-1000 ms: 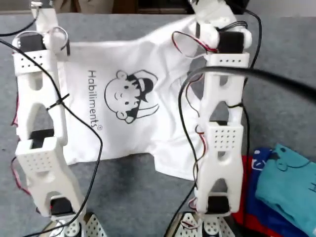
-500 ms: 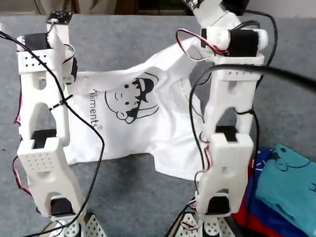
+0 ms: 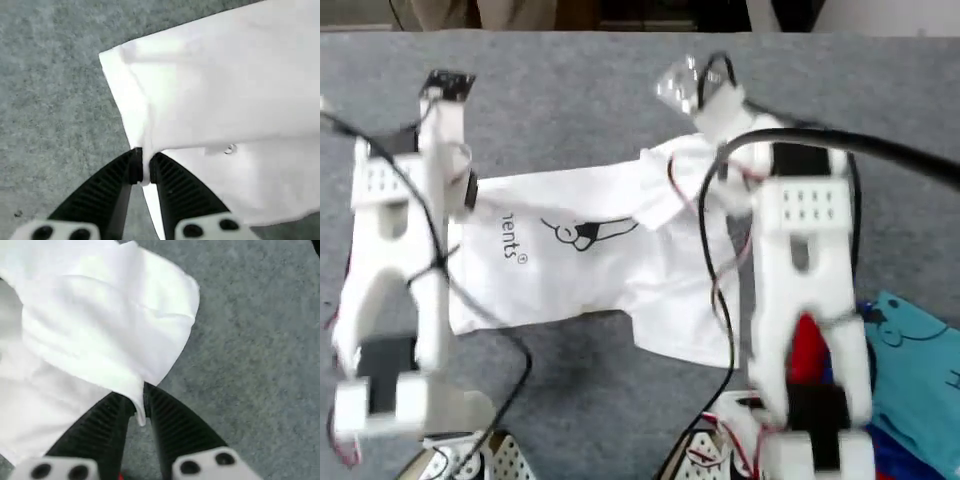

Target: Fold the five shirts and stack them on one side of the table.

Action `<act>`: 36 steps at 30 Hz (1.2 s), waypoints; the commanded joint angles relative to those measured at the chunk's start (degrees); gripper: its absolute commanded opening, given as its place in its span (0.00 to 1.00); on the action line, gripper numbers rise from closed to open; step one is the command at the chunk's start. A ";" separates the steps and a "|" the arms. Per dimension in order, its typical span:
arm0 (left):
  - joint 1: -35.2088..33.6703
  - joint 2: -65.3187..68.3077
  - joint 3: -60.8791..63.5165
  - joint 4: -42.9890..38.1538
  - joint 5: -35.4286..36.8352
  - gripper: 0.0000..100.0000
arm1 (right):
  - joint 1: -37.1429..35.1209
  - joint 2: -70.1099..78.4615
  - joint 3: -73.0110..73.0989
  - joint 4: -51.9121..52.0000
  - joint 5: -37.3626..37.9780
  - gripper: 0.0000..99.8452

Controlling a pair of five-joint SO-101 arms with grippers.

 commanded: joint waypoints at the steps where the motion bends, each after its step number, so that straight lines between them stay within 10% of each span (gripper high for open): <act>1: -1.67 -13.32 22.86 -13.10 -2.11 0.02 | -0.48 -15.08 15.25 -3.08 1.23 0.00; 17: -1.58 -18.95 37.71 -13.80 -2.37 0.02 | 1.19 -46.73 42.51 12.57 9.67 0.00; 36: -3.78 -18.95 36.40 -19.34 -2.73 0.02 | -3.56 -47.16 34.77 24.53 18.29 0.00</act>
